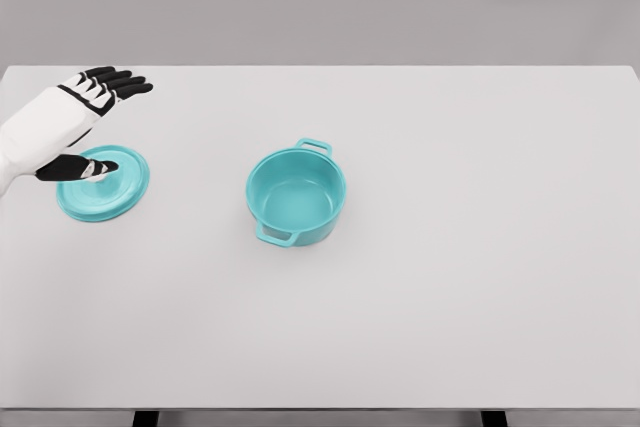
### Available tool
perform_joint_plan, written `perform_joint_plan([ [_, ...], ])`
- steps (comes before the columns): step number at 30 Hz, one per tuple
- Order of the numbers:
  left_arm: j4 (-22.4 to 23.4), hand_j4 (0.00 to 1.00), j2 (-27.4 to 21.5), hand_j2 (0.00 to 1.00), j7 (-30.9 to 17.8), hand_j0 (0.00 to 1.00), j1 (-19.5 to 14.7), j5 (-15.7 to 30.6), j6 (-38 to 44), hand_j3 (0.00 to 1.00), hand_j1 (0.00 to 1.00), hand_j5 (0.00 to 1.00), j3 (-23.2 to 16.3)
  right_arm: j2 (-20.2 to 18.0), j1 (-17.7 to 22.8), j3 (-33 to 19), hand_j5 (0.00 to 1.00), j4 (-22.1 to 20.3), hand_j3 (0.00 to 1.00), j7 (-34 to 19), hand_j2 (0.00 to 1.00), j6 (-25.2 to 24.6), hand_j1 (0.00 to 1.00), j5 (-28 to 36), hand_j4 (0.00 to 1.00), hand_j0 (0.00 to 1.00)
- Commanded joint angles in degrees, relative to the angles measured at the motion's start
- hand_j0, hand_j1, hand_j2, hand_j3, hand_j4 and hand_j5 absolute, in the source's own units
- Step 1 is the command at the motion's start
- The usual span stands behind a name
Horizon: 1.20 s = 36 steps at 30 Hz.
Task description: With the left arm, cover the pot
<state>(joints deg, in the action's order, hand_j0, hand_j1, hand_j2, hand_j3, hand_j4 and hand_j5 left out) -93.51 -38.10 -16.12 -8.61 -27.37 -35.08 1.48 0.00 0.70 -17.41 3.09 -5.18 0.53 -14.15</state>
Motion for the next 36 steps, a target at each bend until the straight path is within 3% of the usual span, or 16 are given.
perform_joint_plan([
  [1, 0.08, 1.0, -0.04, 1.0, 0.03, 1.0, 0.0, 0.39, 0.08, 1.0, 1.0, 1.0, 0.1, 0.0, 0.0, 0.0, 1.0, 0.08, 1.0, -0.01, 1.0, 0.0, 1.0, 0.0, 1.0, 1.0],
  [10, 3.16, 1.0, -0.57, 1.0, 0.03, 1.0, -1.23, -0.14, 0.08, 1.0, 1.0, 1.0, 2.03, 0.0, -0.09, 0.0, 1.0, -0.01, 1.0, -0.01, 1.0, 0.0, 1.0, 0.0, 1.0, 1.0],
  [14, 2.89, 1.0, -0.57, 1.0, -0.49, 1.0, -4.75, -6.29, 0.08, 1.0, 1.0, 1.0, 1.86, 0.0, 0.0, 0.0, 1.0, -0.01, 1.0, -0.01, 1.0, 0.0, 1.0, 0.0, 1.0, 1.0],
  [18, 2.54, 1.0, -0.4, 1.0, -18.06, 1.0, -6.06, -7.08, 0.08, 1.0, 1.0, 1.0, 1.95, 0.0, 0.0, 0.0, 1.0, -0.01, 1.0, -0.01, 1.0, 0.0, 1.0, 0.0, 1.0, 1.0],
  [22, 2.72, 1.0, -4.08, 1.0, -18.88, 1.0, -5.98, -3.31, 0.08, 1.0, 1.0, 1.0, 0.98, 0.0, 0.0, 0.0, 1.0, -0.01, 1.0, -0.01, 1.0, 0.0, 1.0, 0.0, 1.0, 1.0],
  [26, 2.63, 1.0, -12.26, 1.0, -18.88, 1.0, -6.24, 8.12, 0.08, 1.0, 1.0, 1.0, -2.97, 0.0, 0.0, 0.0, 1.0, -0.01, 1.0, -0.01, 1.0, 0.0, 1.0, 0.0, 1.0, 1.0],
  [29, 3.07, 0.85, -12.61, 0.85, -18.88, 0.85, -7.82, 9.44, 0.08, 0.85, 0.85, 0.85, -5.08, 0.0, 0.0, 0.0, 1.0, -0.01, 1.0, -0.01, 1.0, 0.0, 1.0, 0.0, 1.0, 1.0],
  [32, 4.03, 0.83, -12.52, 0.83, -18.88, 0.83, -8.88, 9.0, 0.08, 0.83, 0.83, 0.83, -6.23, 0.0, 0.0, 0.0, 1.0, -0.01, 1.0, -0.01, 1.0, 0.0, 1.0, 0.0, 1.0, 1.0],
  [35, 8.43, 0.83, -11.91, 0.83, -18.88, 0.83, -14.59, 9.0, 0.08, 0.83, 0.83, 0.83, -14.66, 0.0, 0.0, 0.0, 1.0, -0.01, 1.0, -0.01, 1.0, 0.0, 1.0, 0.0, 1.0, 1.0],
  [36, 8.78, 0.83, -11.91, 0.83, -18.88, 0.83, -15.12, 9.0, 0.08, 0.83, 0.83, 0.83, -15.8, 0.0, 0.0, 0.0, 1.0, 0.08, 1.0, -0.01, 1.0, 0.0, 1.0, 0.0, 1.0, 1.0],
])
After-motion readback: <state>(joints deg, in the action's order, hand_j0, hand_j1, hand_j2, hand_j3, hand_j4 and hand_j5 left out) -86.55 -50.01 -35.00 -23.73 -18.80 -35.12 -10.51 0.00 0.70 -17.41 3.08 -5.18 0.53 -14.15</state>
